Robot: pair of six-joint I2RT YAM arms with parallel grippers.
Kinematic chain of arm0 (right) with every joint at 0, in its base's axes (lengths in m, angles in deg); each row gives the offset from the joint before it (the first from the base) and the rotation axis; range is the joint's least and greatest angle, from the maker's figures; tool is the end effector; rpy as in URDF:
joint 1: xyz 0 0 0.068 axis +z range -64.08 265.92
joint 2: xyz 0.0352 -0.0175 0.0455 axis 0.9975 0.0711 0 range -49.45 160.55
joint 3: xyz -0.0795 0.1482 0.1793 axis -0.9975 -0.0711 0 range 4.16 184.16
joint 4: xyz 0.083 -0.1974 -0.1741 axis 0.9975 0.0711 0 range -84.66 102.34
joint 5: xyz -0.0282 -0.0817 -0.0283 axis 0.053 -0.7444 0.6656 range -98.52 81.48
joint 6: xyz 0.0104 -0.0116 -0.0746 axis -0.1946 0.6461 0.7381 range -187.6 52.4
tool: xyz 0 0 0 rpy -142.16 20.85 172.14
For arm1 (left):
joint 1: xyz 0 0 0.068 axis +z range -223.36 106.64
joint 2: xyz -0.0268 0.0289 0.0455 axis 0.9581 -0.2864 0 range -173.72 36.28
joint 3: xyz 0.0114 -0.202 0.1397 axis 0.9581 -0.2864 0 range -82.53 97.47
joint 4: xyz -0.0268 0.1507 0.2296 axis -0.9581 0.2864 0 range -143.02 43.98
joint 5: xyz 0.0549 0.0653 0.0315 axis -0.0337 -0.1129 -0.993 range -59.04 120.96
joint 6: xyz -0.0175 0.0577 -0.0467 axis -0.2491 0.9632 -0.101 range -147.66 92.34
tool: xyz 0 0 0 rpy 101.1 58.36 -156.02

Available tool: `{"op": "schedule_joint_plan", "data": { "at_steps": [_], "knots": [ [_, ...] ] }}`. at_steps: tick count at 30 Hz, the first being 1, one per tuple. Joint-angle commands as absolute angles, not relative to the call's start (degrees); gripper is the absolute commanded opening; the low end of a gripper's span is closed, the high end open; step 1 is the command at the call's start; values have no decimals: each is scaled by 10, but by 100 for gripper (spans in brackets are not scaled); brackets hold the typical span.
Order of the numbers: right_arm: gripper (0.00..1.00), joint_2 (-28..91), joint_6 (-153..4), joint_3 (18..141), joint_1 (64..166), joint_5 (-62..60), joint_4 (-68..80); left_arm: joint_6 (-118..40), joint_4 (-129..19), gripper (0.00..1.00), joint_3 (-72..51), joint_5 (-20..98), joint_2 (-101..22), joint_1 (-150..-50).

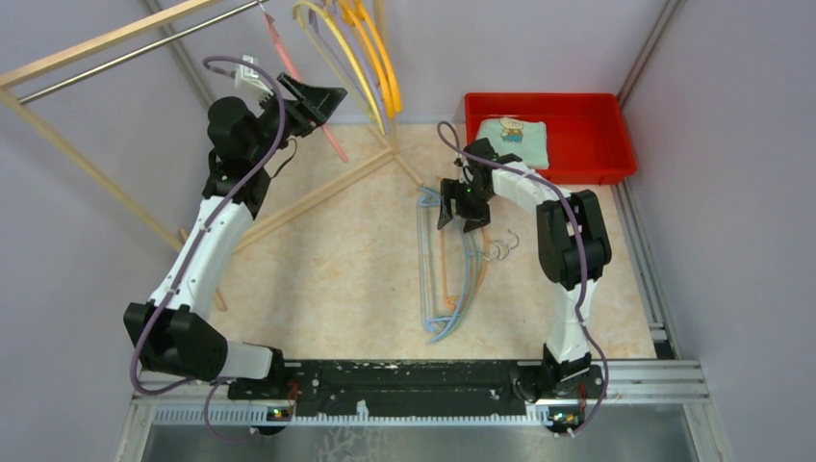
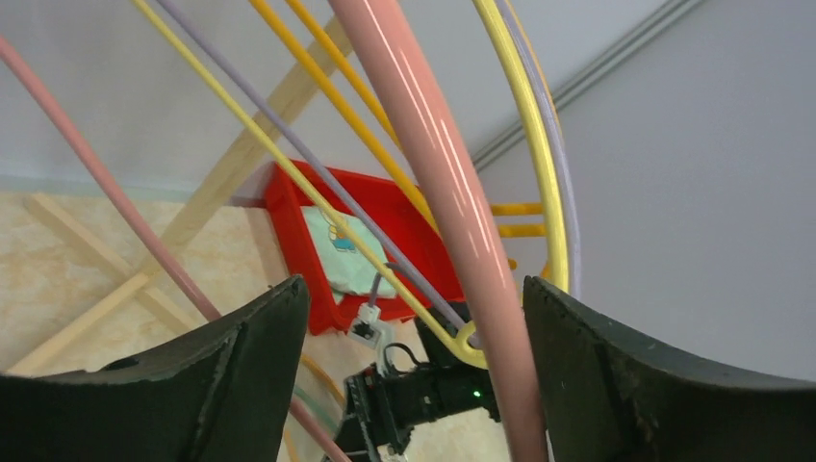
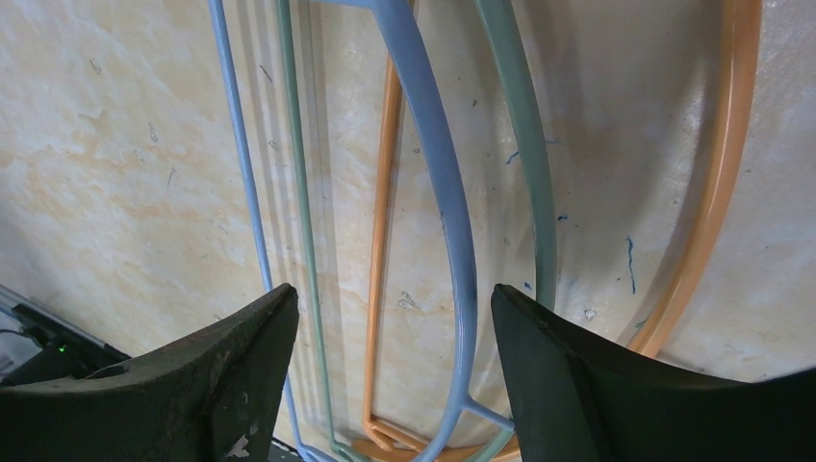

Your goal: Organize the hangers

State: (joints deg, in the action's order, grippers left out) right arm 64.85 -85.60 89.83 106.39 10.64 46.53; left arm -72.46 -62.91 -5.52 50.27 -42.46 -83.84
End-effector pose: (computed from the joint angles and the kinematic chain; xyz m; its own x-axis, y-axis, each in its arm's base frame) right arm 0.3870 0.1670 0.1297 -0.9712 -0.0508 -0.2328 -0.1432 0.9055 0.3995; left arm 0.3597 -0.0881 0.4164 -0.2485 -0.6303 -0.7355 0.4486 0.5981 -0.6641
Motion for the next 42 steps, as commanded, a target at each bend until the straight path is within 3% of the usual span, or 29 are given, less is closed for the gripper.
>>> {"op": "schedule_joint_plan", "data": {
  "at_steps": [1,14,26,35,42],
  "knots": [
    [73,617,-847,906,1066,113,457,-716,-638,98,-52,555,-403,-835],
    [73,602,-828,903,1088,113,464,-647,-546,100,-63,511,-320,-834],
    [73,638,-816,912,1100,75,462,-550,-423,100,-52,393,-277,-834],
    [71,658,-817,911,1100,53,458,-534,-395,100,-73,413,-234,-834],
    [70,599,-817,923,1100,39,479,-536,-357,100,-143,431,-173,-834]
  ]
}}
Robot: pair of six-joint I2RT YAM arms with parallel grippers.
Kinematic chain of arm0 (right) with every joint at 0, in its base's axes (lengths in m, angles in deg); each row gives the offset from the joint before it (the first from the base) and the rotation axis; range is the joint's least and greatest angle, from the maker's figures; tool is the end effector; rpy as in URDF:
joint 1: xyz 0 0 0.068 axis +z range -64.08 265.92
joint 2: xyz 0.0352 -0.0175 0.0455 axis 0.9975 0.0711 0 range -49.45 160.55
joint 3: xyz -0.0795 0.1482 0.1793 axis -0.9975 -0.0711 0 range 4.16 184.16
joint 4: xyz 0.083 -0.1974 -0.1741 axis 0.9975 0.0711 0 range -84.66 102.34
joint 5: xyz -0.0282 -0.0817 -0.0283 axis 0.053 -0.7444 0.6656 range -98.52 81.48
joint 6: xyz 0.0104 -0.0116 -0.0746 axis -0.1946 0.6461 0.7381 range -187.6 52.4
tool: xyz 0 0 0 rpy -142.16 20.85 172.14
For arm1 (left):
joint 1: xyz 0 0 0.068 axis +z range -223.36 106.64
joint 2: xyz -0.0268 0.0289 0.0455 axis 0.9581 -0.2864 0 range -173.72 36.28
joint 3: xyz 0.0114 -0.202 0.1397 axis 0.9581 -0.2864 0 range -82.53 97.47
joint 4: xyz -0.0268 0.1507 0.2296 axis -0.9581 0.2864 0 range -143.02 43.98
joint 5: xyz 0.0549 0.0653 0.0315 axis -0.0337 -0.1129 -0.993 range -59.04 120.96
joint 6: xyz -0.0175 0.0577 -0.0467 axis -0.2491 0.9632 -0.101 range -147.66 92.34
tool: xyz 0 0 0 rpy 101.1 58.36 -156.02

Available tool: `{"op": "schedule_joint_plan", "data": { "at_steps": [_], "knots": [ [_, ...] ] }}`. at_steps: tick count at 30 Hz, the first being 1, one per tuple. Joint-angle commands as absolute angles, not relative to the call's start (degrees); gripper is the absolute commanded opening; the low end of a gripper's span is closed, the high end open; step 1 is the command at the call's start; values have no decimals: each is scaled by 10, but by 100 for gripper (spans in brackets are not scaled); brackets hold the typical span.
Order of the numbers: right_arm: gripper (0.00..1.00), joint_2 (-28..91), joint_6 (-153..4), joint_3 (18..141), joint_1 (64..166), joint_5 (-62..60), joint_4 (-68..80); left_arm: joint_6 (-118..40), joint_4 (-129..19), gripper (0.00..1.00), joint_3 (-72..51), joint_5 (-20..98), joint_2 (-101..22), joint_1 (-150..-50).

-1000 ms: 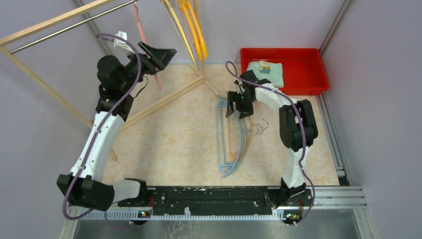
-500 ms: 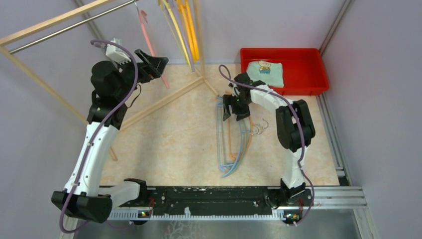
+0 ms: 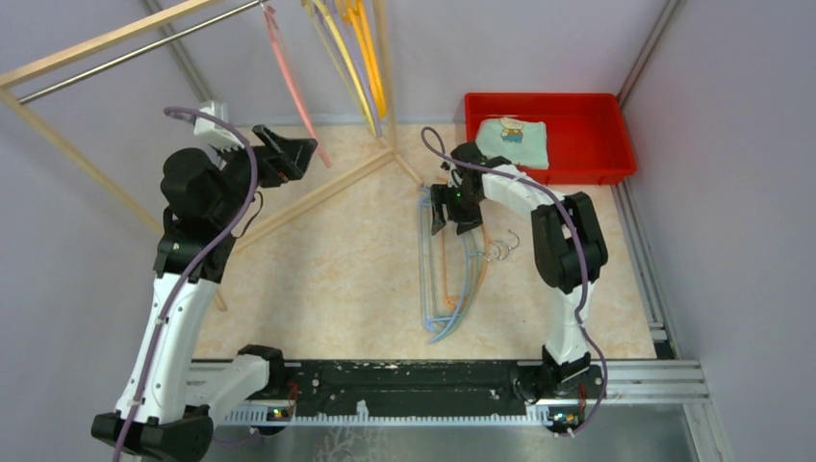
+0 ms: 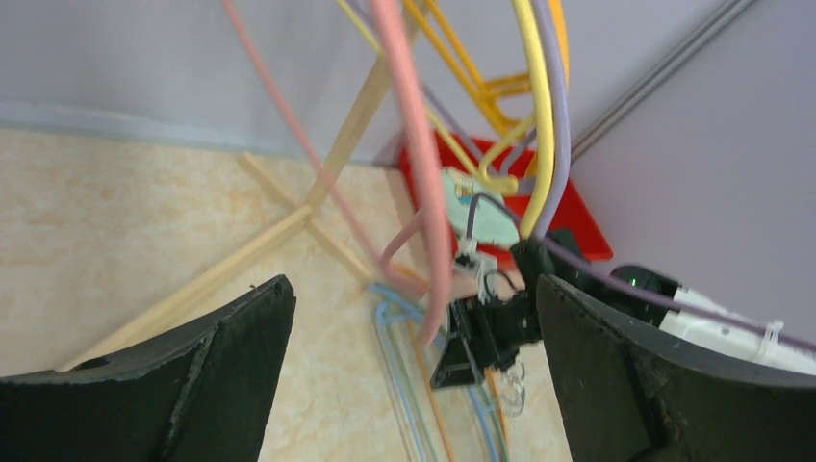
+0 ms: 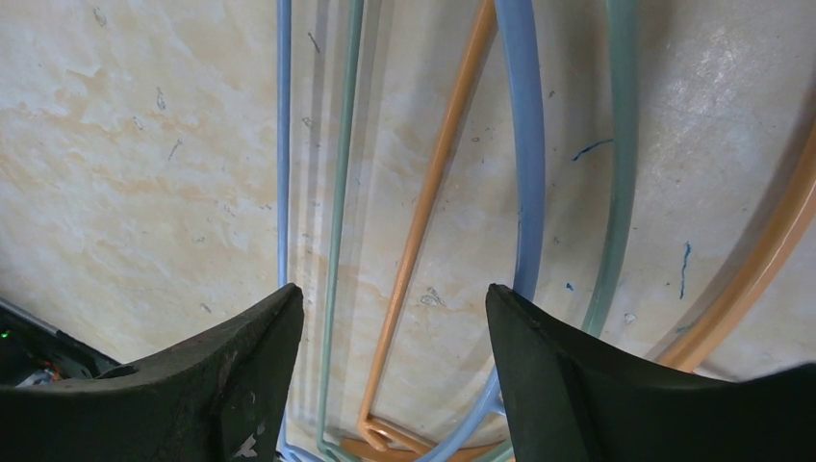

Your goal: Organize the hangers

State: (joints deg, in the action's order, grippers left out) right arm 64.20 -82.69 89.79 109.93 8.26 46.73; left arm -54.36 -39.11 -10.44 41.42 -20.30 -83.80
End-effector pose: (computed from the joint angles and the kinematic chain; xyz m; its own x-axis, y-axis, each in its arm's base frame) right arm 0.3766 0.1880 0.1331 -0.9512 -0.1507 -0.2691 -0.2429 0.9038 0.3524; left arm 0.2560 -0.0590 0.4419 -0.1355 -0.4243 -0.8953 0.3310 0.8324 -0.4445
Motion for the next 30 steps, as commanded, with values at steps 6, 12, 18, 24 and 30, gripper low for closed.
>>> {"op": "schedule_joint_plan", "data": {
  "at_steps": [6,12,18,24,30],
  "knots": [
    [71,596,-816,917,1100,7,483,-539,-319,100,-225,447,-135,-835],
    [72,592,-824,907,1100,-1,467,-549,-304,100,-290,449,-105,-835],
    [72,638,-818,903,1100,-7,461,-560,-303,100,-331,476,-99,-836],
    [66,656,-842,877,1100,5,429,-562,-303,100,-367,480,-95,-849],
    [30,662,-839,882,1100,-3,427,-553,-303,100,-370,462,-103,-898]
  ]
}}
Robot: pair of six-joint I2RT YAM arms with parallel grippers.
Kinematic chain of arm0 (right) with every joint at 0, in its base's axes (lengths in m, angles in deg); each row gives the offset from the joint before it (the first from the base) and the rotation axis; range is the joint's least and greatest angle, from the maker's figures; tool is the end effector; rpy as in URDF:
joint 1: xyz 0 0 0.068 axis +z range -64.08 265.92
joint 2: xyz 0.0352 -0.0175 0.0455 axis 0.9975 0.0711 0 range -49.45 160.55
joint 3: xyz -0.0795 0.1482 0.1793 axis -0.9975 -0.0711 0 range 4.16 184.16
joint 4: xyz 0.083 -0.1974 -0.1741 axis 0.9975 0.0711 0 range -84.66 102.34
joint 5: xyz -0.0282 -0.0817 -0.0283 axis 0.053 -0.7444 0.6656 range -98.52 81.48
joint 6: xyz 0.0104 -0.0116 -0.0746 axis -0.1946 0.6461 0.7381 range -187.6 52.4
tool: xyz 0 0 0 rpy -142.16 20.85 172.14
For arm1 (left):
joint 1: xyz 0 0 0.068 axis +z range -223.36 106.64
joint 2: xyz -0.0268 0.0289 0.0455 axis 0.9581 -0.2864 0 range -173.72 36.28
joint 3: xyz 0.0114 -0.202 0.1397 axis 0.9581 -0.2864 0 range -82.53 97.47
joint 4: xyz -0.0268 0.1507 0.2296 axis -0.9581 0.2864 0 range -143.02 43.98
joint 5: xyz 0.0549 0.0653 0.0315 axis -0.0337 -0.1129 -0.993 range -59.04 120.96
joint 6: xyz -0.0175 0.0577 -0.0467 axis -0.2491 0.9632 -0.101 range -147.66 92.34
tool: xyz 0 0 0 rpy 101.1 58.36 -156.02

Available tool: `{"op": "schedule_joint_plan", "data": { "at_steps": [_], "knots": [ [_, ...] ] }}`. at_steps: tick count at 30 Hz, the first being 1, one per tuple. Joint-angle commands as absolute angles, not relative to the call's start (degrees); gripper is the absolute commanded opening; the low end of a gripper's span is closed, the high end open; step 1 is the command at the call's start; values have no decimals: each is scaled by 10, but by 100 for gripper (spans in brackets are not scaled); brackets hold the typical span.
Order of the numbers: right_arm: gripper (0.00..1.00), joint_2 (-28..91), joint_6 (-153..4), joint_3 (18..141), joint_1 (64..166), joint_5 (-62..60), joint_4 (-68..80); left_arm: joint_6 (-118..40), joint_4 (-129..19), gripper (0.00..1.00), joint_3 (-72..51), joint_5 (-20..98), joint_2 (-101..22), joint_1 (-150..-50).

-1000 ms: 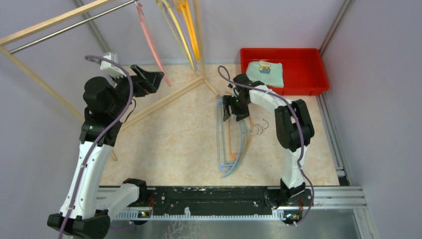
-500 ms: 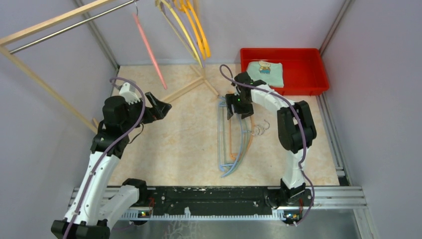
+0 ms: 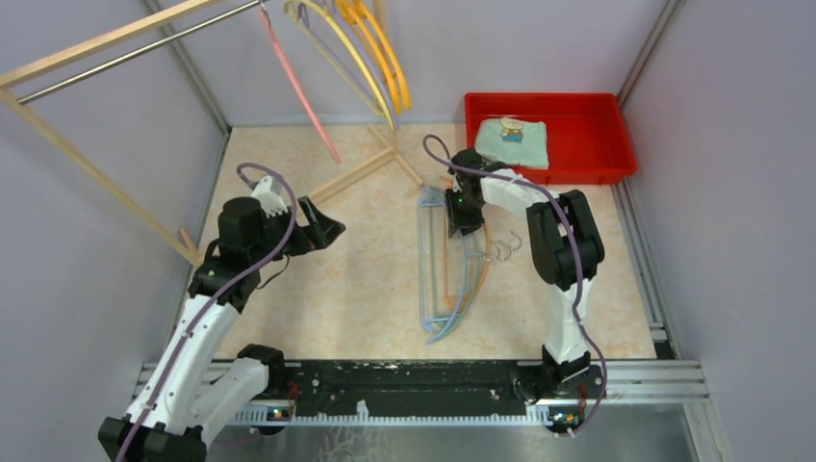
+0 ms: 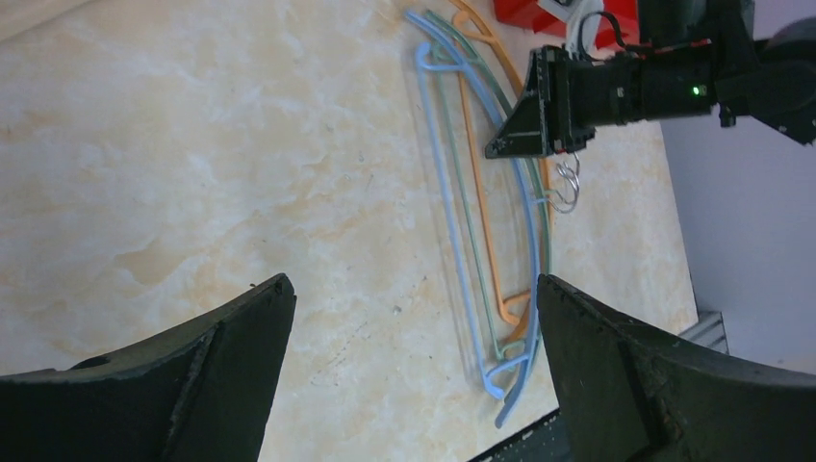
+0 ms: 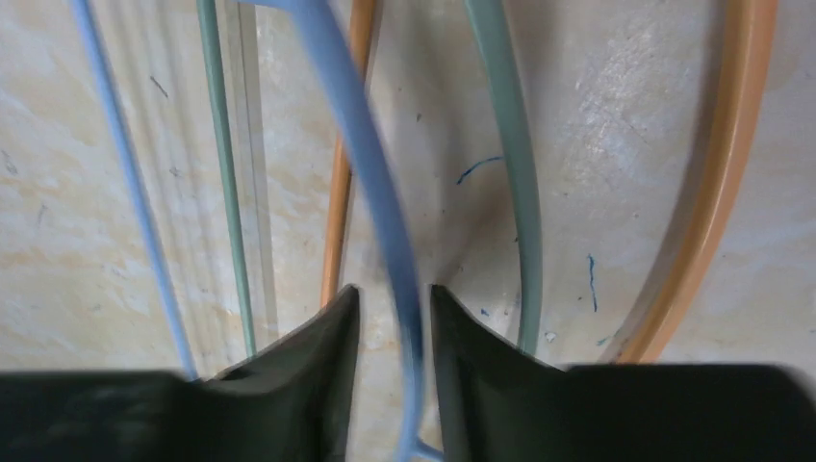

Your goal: Organize the hangers

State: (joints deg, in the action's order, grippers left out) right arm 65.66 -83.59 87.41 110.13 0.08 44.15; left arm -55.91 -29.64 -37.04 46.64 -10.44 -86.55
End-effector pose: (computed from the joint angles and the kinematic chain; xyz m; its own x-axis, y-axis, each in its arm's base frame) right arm 0.3779 0.1804 0.1106 -0.9515 -0.1290 -0.2793 -0.1959 0.9540 0.2268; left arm 0.2334 -0.0725 0.2831 -0.5742 -0.3334 -0.7477 0.2125 0.8213 -0.5294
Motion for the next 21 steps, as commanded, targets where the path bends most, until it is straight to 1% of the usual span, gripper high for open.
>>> {"op": "schedule_joint_plan", "data": {
  "at_steps": [1,3,4,9,12,16,21],
  "knots": [
    [17,658,-841,885,1101,-3,430,-553,-303,100,-370,453,-106,-913],
    [1,645,-849,893,1100,3,435,-555,-306,100,-367,424,-115,-959],
    [0,635,-853,901,1101,7,439,-555,-309,100,-365,405,-121,-990],
    [0,589,-885,979,1101,29,489,-559,-327,100,-350,306,-180,-1167],
    [0,581,-897,1041,1101,43,530,-539,-330,100,-333,245,-227,-1239],
    [0,578,-902,1094,1104,49,558,-525,-329,100,-293,188,-289,-1304],
    [0,579,-909,1097,1114,61,553,-515,-317,100,-243,132,-350,-1351]
  ]
}}
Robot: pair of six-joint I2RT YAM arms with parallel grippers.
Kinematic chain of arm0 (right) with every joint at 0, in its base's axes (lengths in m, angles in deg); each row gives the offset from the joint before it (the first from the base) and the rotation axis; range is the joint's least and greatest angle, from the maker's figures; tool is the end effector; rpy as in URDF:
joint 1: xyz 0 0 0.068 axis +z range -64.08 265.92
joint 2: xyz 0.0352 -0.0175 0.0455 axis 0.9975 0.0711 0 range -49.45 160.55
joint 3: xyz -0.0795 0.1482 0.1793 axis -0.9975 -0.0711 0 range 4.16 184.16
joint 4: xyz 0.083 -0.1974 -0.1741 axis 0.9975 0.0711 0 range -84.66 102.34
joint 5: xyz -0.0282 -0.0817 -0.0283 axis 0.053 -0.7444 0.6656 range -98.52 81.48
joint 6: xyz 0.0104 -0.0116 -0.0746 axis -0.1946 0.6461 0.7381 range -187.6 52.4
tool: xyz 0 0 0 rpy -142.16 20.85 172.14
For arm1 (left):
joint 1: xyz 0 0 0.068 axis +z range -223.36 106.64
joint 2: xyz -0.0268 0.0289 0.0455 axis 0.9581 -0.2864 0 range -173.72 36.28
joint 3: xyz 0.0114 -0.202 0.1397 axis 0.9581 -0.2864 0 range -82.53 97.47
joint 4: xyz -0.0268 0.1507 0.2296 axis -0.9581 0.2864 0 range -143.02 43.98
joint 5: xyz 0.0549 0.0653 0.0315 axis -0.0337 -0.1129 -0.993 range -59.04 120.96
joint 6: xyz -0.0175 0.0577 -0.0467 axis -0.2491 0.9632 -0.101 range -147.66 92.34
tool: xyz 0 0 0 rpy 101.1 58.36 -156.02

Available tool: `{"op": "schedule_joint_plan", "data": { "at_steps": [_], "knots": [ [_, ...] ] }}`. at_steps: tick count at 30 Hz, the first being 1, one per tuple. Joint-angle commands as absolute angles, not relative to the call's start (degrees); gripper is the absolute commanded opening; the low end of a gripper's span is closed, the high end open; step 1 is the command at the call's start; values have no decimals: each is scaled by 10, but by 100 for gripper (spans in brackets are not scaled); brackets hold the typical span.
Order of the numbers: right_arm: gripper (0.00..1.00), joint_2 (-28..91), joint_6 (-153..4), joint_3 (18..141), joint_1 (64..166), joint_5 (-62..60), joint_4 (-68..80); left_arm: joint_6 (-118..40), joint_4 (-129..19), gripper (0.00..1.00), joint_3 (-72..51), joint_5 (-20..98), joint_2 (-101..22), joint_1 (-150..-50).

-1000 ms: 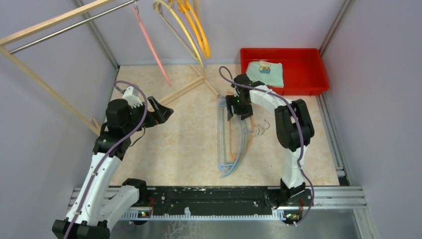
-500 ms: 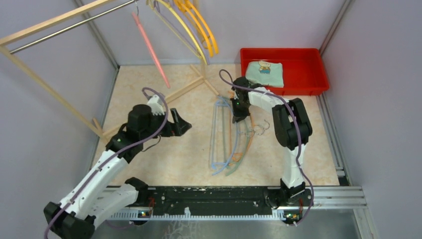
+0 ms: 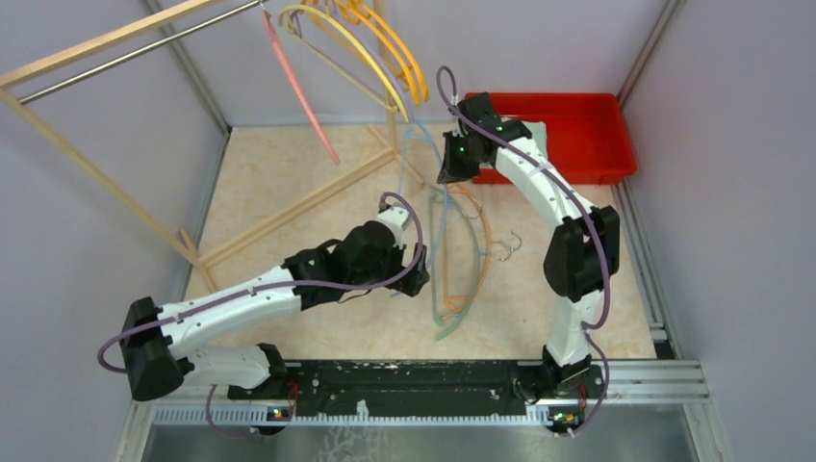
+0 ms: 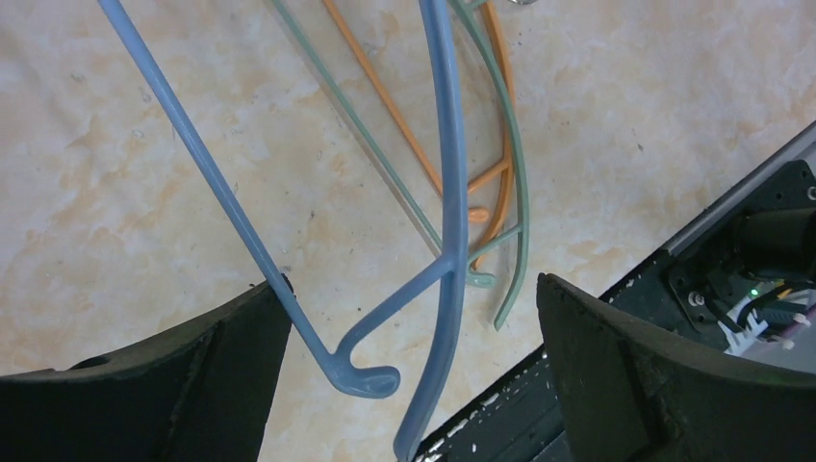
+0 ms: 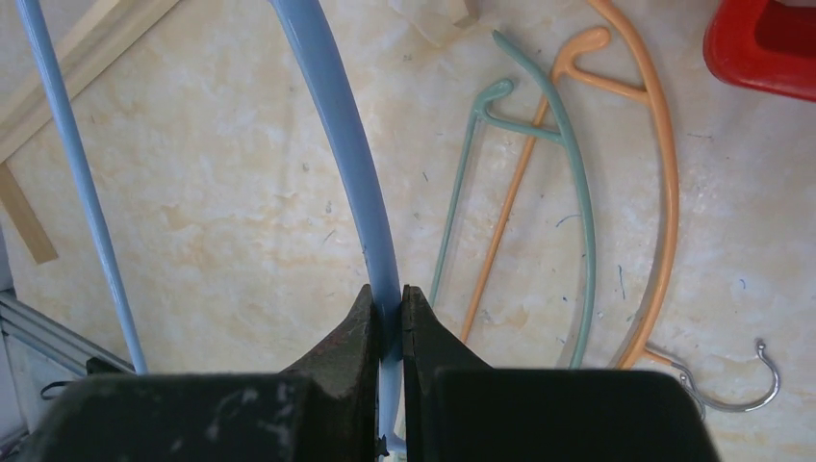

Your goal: Organize the hangers

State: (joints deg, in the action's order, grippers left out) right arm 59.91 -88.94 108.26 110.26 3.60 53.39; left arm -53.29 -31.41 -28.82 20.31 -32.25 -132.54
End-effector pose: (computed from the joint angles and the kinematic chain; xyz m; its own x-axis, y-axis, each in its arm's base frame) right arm 0.3999 0.1956 0.2620 -0.8688 -0.0024 -0.4952 -0.2158 0.9019 0.3742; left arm 0.1699 -0.2613 0.2430 -0.6063 0.1868 -0.7730 0.5607 0.7897 -0.2490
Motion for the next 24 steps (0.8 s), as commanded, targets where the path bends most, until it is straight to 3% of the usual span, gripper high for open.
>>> {"op": "schedule_joint_plan", "data": {
  "at_steps": [1,8,18,24],
  "knots": [
    [0,578,-911,1095,1118,63,551,-514,-316,100,-236,127,-361,-1355],
    [0,569,-906,1084,1137,41,551,-518,-285,100,-204,83,-401,-1374],
    [0,585,-880,1068,1137,-32,554,-619,-92,100,-196,-78,-368,-1377],
    [0,591,-880,1073,1136,-33,556,-620,-82,100,-188,-104,-334,-1384]
  ]
}}
